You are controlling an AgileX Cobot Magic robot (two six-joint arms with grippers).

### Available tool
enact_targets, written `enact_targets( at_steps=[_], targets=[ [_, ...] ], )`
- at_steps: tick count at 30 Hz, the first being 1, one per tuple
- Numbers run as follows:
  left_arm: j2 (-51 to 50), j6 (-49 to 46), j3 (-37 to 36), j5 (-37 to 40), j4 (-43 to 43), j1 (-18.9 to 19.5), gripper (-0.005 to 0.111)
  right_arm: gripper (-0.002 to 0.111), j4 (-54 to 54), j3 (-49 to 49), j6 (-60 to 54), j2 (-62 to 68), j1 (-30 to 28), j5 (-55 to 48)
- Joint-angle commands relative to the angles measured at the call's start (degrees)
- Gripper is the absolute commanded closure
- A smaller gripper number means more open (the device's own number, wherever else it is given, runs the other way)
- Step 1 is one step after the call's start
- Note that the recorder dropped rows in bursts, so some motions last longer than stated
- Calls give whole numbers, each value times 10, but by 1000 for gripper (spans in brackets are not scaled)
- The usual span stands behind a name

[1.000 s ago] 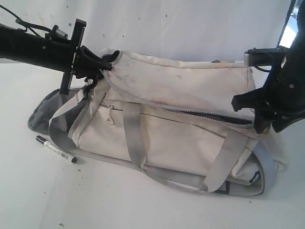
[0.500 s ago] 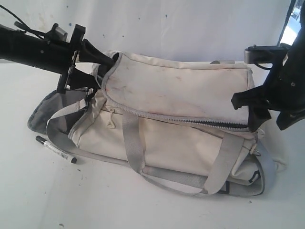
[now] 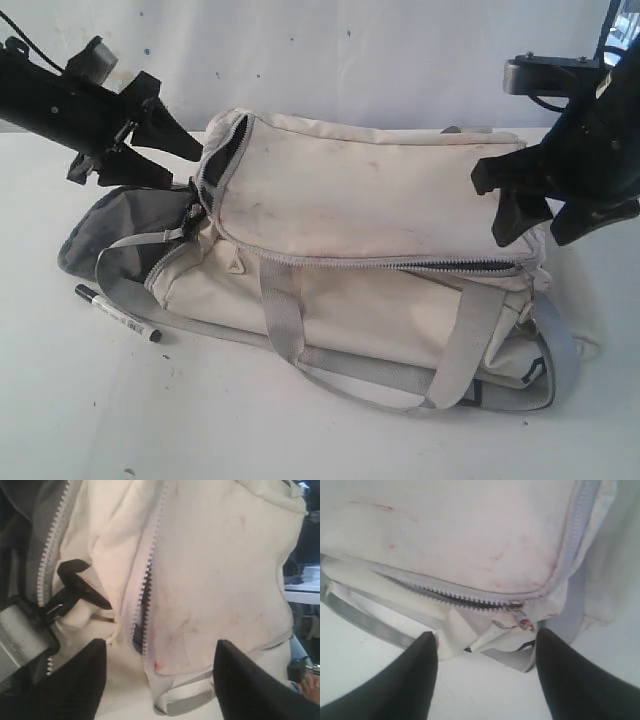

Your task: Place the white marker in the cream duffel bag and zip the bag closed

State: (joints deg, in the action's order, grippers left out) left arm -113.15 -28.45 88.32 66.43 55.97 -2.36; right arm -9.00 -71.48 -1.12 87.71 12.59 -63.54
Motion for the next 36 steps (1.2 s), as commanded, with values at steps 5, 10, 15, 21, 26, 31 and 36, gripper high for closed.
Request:
enact_targets(
  at_steps=[5, 10, 15, 21, 26, 31, 36],
  targets=[
    [66, 27, 5, -43, -118, 1, 40, 54, -88, -4, -93, -4, -1, 34],
    [92, 102, -1, -31, -275, 1, 40, 54, -141, -4, -142, -2, 32, 92],
    [123, 107, -55, -60, -286, 1, 40, 54, -164, -4, -169, 5, 83, 159],
    [164, 107, -129, -96, -325, 1, 40, 54, -165, -4, -186, 39, 144, 203],
    [195, 107, -184, -129, -339, 1, 40, 54, -165, -4, -279, 73, 194, 275],
    [222, 107, -233, -173, -362, 1, 40, 54, -165, -4, -393, 94, 247, 363],
    [236, 107, -259, -196, -367, 1, 40, 54, -164, -4, -465, 121, 286, 442]
  ],
)
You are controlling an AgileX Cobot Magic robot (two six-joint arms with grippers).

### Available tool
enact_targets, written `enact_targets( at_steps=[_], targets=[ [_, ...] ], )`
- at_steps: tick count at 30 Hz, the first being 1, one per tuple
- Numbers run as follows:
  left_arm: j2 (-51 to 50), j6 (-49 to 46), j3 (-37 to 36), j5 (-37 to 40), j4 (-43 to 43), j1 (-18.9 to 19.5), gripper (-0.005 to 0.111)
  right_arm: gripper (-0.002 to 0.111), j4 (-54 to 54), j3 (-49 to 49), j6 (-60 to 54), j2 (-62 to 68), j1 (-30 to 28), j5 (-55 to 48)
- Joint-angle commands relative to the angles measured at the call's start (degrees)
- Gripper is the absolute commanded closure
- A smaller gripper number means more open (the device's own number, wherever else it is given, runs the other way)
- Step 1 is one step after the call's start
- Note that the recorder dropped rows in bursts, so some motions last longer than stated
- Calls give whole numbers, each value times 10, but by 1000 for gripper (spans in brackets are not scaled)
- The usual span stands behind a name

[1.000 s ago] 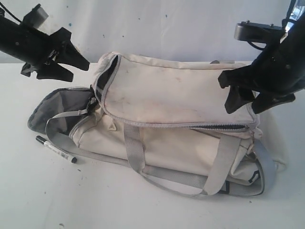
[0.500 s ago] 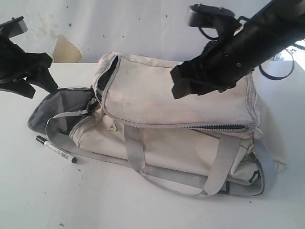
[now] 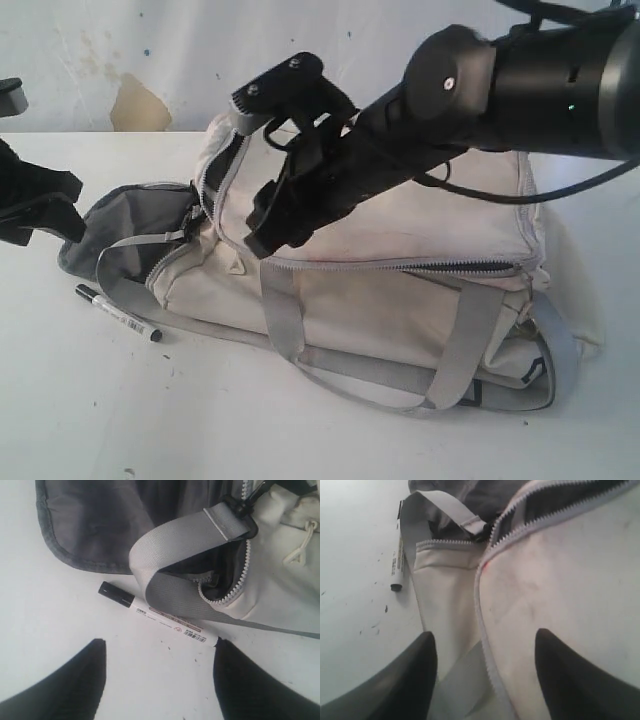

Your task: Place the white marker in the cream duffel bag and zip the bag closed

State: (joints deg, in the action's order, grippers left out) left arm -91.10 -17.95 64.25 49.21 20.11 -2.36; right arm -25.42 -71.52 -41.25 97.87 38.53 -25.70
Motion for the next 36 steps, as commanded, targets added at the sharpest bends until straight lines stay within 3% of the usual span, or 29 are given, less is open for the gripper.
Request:
enact_targets(
  at_steps=[1, 13, 24, 26, 29, 33, 36],
  targets=[
    [18, 3, -22, -28, -9, 1, 40, 54, 4, -4, -70, 27, 33, 75],
    [21, 1, -26, -30, -9, 1, 40, 54, 51, -4, -102, 101, 82, 183],
    [21, 4, -26, -30, -7, 1, 40, 54, 114, -4, -101, 146, 84, 257],
    [21, 4, -26, -30, -7, 1, 40, 56, 98, -12, -43, 146, 84, 234],
    [21, 4, -26, -31, -7, 1, 40, 57, 102, -66, 68, 146, 84, 103],
    [21, 4, -26, -31, -5, 1, 40, 57, 267, -146, 333, 146, 84, -104],
    [21, 5, -26, -31, 5, 1, 40, 58, 382, -160, 389, 146, 94, -136]
  ],
)
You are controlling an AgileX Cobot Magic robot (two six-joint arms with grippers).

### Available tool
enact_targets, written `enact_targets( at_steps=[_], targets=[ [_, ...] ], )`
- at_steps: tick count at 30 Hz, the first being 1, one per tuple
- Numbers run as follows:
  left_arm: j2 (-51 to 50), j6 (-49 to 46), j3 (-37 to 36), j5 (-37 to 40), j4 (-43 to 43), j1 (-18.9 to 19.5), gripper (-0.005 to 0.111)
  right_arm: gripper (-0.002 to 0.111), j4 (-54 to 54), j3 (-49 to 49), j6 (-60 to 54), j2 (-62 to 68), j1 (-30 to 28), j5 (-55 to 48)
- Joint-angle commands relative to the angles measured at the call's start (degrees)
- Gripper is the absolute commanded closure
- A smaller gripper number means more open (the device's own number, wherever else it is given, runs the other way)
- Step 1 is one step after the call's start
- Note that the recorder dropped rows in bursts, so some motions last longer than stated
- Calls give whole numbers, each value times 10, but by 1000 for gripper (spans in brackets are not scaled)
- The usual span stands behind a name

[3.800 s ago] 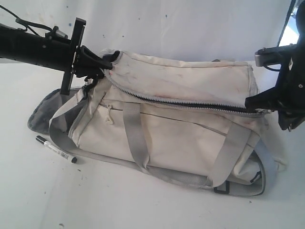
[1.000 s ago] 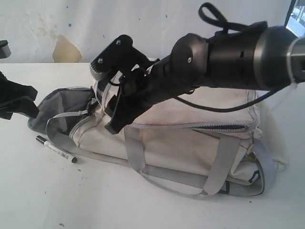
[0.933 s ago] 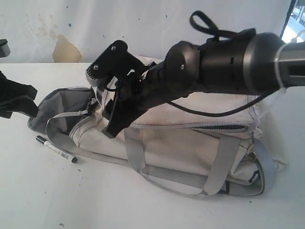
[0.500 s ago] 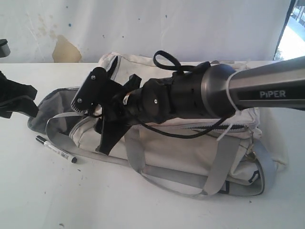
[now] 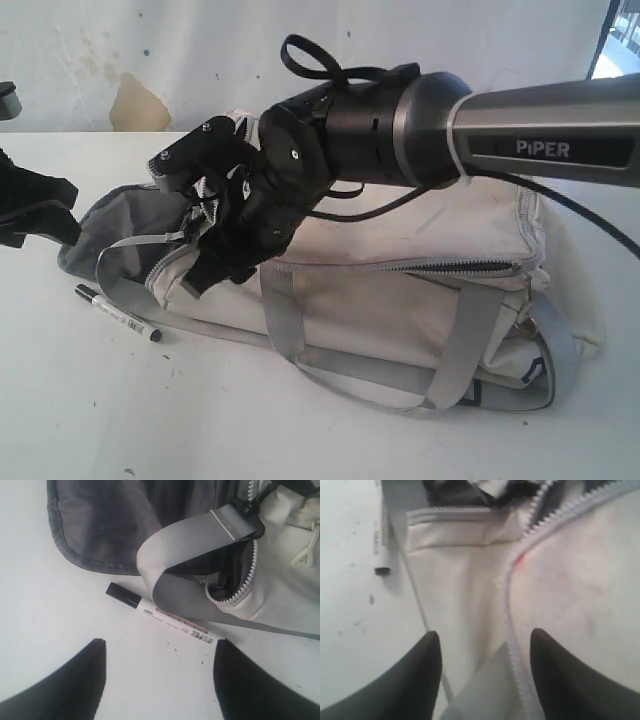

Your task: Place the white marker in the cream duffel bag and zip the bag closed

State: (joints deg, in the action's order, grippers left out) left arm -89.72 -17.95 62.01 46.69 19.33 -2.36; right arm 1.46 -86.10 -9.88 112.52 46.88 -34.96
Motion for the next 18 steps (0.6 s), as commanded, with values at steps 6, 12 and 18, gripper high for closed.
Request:
enact_targets(
  at_steps=[6, 12, 18],
  targets=[
    [7, 4, -3, -5, 13, 1, 40, 58, 248, -15, 102, 18, 51, -25],
    [7, 4, -3, -4, 13, 1, 40, 55, 399, -15, 245, 43, 77, 10],
    [7, 4, -3, 0, 13, 1, 40, 45, 511, -15, 353, 57, 77, 8]
  ],
)
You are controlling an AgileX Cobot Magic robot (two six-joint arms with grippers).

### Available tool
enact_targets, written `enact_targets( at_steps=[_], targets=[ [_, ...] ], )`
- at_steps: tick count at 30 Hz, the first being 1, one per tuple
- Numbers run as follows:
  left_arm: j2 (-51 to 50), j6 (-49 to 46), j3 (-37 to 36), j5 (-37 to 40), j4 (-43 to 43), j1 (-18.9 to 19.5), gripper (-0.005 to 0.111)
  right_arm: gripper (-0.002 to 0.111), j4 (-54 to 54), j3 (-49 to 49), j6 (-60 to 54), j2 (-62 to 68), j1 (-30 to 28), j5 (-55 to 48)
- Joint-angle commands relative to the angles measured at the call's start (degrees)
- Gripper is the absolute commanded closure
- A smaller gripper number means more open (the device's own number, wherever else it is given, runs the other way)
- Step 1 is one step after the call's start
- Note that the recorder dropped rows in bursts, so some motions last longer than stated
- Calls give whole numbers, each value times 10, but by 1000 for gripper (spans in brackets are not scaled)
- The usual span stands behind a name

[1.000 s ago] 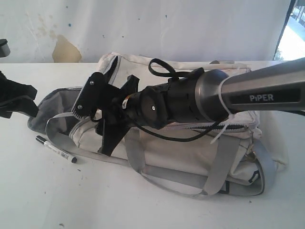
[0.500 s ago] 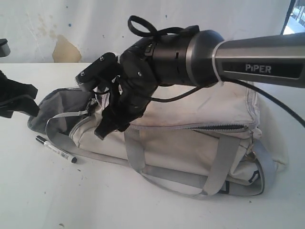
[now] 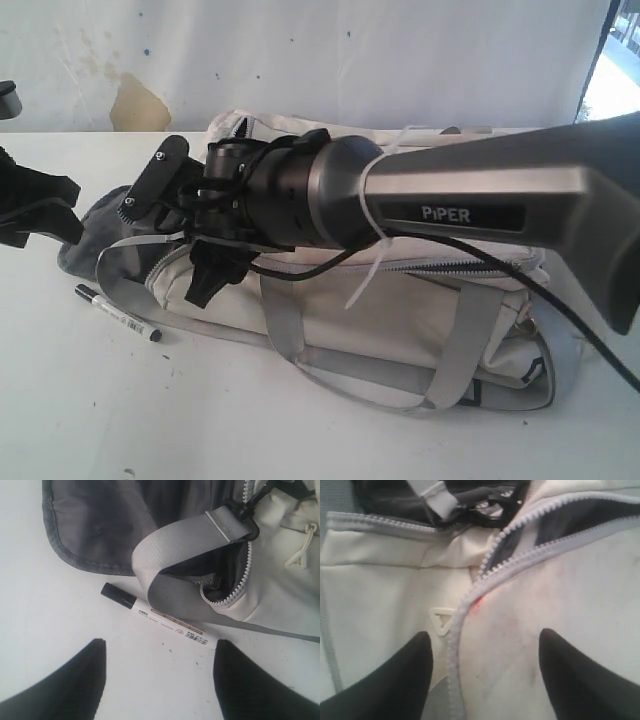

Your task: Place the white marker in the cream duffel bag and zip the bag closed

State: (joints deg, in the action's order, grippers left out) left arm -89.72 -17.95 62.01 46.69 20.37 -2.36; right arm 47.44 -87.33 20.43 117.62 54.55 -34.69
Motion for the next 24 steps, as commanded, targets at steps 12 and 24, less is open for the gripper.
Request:
enact_targets(
  at_steps=[12, 24],
  targets=[
    [7, 4, -3, -1, 3, 1, 40, 54, 50, -2, 53, 24, 1, -18],
    [7, 4, -3, -2, 6, 1, 40, 108, 12, -2, 53, 3, 4, -37]
  ],
)
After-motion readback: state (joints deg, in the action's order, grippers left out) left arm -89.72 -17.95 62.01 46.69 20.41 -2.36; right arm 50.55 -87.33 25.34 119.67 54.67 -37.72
